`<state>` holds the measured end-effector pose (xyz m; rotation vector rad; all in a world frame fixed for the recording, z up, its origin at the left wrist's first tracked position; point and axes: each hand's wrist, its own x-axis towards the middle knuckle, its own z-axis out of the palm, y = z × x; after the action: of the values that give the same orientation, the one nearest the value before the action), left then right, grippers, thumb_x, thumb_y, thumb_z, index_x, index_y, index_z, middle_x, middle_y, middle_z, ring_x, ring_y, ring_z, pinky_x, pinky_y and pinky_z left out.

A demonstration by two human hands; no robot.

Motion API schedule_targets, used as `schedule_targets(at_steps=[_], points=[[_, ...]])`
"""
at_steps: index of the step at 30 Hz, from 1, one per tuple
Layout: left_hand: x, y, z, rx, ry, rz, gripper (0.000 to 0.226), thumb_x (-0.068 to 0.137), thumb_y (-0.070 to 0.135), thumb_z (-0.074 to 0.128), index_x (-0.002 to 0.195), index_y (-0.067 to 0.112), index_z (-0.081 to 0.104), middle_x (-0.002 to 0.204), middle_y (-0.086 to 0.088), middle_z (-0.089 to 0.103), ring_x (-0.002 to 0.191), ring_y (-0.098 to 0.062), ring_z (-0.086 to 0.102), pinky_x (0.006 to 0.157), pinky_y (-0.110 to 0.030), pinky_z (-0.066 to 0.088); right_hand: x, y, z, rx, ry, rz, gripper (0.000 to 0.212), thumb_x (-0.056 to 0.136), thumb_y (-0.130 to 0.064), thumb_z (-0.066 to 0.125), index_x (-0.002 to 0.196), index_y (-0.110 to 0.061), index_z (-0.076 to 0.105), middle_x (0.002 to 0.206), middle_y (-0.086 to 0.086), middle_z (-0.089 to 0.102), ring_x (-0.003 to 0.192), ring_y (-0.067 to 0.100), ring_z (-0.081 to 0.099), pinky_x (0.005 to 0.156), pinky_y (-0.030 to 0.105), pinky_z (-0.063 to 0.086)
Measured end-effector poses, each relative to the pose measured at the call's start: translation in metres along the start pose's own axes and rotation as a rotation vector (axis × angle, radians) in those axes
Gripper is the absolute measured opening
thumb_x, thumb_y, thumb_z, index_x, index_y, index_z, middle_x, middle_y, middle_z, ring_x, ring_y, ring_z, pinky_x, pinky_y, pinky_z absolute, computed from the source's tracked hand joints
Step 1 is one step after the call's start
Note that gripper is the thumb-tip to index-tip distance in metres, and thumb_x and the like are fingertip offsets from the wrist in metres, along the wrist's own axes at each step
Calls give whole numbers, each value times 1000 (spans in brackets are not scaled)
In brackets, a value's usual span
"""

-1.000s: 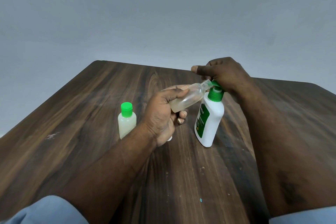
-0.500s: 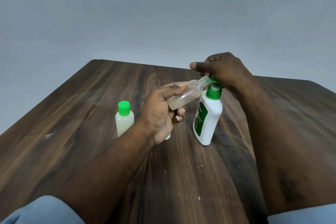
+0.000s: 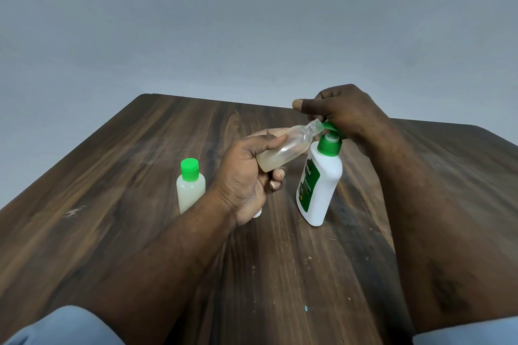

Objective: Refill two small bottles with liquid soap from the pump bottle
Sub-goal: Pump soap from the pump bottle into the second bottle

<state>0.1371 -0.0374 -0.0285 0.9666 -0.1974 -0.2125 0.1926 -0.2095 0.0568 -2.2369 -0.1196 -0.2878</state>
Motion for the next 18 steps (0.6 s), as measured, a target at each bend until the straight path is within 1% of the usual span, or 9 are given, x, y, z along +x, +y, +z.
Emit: schedule_targets(at_steps=[2,4,8,11,14,16,18], points=[[1,-1,-1,0,3,4,38,99,18,54,130,-1,63,116,-27,64,48,-9,45,43,-22,37,1,1,1,15,-3,4,46,82,-49,85,63,-14,63,71,7,68,70,20,60,72,37,48],[1,-2,-2,2,10,10,42,98,19,55,134,-3,60,118,-28,64,47,-9,46,43,-22,37,2,2,2,31,-18,14,44,80,-49,86,69,-10,67,72,9,69,69,21,60,72,37,48],[2,-3,-3,9,3,22,48,93,21,57,135,-4,60,119,-28,64,47,-9,47,43,-22,36,1,4,2,55,-52,39,44,79,-48,87,79,-8,71,75,12,68,67,21,58,72,37,48],[2,-3,-3,8,-4,10,49,90,22,60,132,-2,62,117,-28,65,47,-9,46,43,-22,36,1,4,2,59,-48,31,44,79,-49,87,71,-11,67,74,11,68,67,20,58,72,37,48],[1,-1,-1,9,-16,2,48,90,22,60,132,-1,63,115,-26,64,47,-9,45,43,-22,35,2,4,-1,67,-21,2,45,80,-48,87,58,-17,62,67,4,70,67,20,62,73,37,50],[1,0,-1,6,-27,1,52,86,24,61,132,-1,63,115,-25,65,47,-9,45,43,-22,36,1,2,-2,69,4,-12,43,81,-47,87,58,-18,63,65,0,70,67,19,64,73,37,52],[0,0,-1,8,-31,4,52,86,25,61,132,-1,63,115,-25,65,47,-9,45,43,-22,36,1,2,-2,65,0,-5,43,81,-47,87,60,-17,64,67,2,71,67,17,63,71,35,51]])
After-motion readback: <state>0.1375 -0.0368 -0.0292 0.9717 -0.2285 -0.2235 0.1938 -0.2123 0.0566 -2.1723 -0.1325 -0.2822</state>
